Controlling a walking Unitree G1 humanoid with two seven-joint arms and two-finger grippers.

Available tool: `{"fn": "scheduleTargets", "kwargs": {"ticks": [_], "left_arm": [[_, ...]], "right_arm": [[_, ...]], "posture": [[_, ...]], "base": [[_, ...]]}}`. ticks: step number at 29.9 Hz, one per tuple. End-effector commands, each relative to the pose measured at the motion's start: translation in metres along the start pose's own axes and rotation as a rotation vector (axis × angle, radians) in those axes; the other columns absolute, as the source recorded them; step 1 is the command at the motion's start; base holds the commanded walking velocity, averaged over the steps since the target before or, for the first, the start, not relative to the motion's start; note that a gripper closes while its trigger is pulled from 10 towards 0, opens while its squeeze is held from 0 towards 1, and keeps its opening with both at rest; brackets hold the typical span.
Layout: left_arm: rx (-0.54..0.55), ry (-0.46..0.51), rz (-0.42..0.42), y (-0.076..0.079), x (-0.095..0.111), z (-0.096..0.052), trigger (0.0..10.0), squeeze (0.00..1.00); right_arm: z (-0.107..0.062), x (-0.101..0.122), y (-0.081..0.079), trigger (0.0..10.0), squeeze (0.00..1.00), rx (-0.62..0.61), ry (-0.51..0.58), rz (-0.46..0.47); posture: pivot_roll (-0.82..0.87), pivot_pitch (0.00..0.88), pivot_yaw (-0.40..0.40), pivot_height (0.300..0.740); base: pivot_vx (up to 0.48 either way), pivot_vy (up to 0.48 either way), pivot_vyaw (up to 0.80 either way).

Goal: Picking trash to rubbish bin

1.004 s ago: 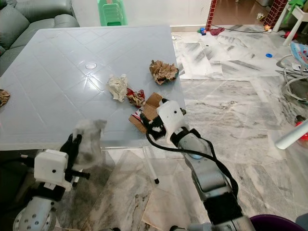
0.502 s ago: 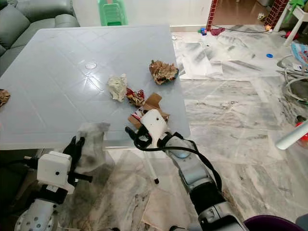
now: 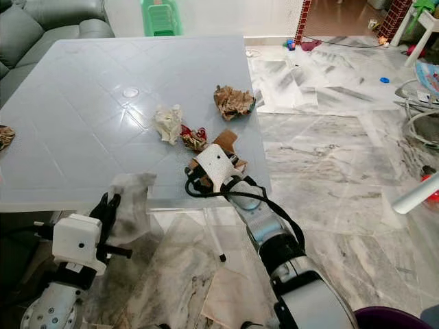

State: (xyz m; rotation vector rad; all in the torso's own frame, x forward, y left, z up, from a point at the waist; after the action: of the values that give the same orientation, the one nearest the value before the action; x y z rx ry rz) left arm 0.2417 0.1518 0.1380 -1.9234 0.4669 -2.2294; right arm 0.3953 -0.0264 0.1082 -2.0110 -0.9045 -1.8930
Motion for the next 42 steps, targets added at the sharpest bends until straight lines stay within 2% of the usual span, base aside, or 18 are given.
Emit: {"fn": "scheduleTargets", "kwargs": {"ticks": [1, 7, 9, 17, 42], "left_arm": [[0.005, 0.003, 0.004, -0.001, 0.003, 0.000, 0.0, 0.00], [0.011, 0.000, -0.001, -0.001, 0.003, 0.000, 0.0, 0.00], [0.012, 0.000, -0.003, 0.000, 0.003, 0.000, 0.0, 0.00], [0.015, -0.002, -0.010, -0.001, 0.004, 0.002, 0.0, 0.00], [0.017, -0.002, -0.013, -0.001, 0.004, 0.004, 0.0, 0.00]], "right_arm": [[0.002, 0.001, 0.002, 10.0, 0.00, -0.010, -0.003, 0.008], [0.004, -0.013, 0.005, 10.0, 0.00, -0.036, -0.072, -0.005], [0.004, -0.015, 0.009, 0.0, 0.00, -0.055, -0.082, -0.005], [0.004, -0.014, 0.022, 0.0, 0.00, -0.114, -0.089, -0.001], [0.005, -0.012, 0.023, 0.0, 0.00, -0.125, -0.078, 0.020]], "posture": [[0.09, 0.122, -0.022, 0.740], [0.09, 0.124, -0.026, 0.740], [0.09, 0.125, -0.027, 0.740], [0.09, 0.127, -0.025, 0.740], [0.09, 0.127, -0.024, 0.740]], "base": [[0.000, 0.000, 0.00], [0.000, 0.000, 0.00], [0.000, 0.000, 0.00], [0.000, 0.000, 0.00], [0.000, 0.000, 0.00]]}}
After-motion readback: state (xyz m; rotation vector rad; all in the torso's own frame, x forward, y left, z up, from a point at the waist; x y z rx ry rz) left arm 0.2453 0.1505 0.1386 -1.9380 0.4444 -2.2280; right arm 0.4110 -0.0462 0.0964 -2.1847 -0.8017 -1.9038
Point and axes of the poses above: a point about 5 cm out from each wrist's last joint towards the gripper, its own z axis pointing out of the wrist towards the gripper, its own x axis along the axis of the wrist's last joint, y = z × x, the point moved 5 cm from there along z, pointing out of the wrist towards the gripper, and after that the axes turned 4 degrees about z, right-handed, at the moved point
